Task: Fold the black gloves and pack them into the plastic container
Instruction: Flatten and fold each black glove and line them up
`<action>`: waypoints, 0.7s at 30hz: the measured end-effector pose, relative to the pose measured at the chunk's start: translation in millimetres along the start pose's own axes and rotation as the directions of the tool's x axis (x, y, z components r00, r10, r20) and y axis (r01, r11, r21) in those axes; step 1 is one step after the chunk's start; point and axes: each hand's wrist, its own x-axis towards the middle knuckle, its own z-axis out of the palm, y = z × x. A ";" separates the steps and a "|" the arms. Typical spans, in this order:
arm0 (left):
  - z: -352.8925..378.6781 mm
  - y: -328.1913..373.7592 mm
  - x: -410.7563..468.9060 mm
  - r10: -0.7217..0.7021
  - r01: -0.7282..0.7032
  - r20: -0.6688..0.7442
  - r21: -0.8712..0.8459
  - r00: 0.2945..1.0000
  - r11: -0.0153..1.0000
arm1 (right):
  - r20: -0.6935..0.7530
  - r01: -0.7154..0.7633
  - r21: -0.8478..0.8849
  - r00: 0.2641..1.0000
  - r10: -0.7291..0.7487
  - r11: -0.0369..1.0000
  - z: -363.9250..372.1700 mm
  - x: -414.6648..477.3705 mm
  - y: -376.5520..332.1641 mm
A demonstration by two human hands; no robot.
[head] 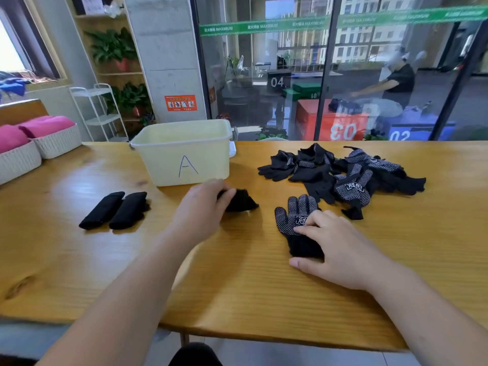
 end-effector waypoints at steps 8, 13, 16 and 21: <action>-77.9 36.1 55.0 -0.021 0.038 0.109 -0.151 0.994 0.988 | -0.186 0.013 0.069 0.983 0.000 0.998 -10.5 10.5 -3.8; -87.0 40.0 69.6 -0.028 0.067 0.143 -0.276 0.989 0.959 | -0.283 -0.016 0.180 0.957 0.068 0.983 -65.6 31.7 -1.9; -89.5 48.0 69.5 -0.051 0.102 0.148 -0.361 0.988 0.927 | -0.295 0.010 0.101 0.955 0.021 0.995 -109.1 45.4 -3.2; -98.6 47.0 70.8 0.024 0.103 0.320 -0.373 0.947 0.922 | -0.289 0.103 0.340 0.957 -0.001 0.935 -162.0 64.8 -1.0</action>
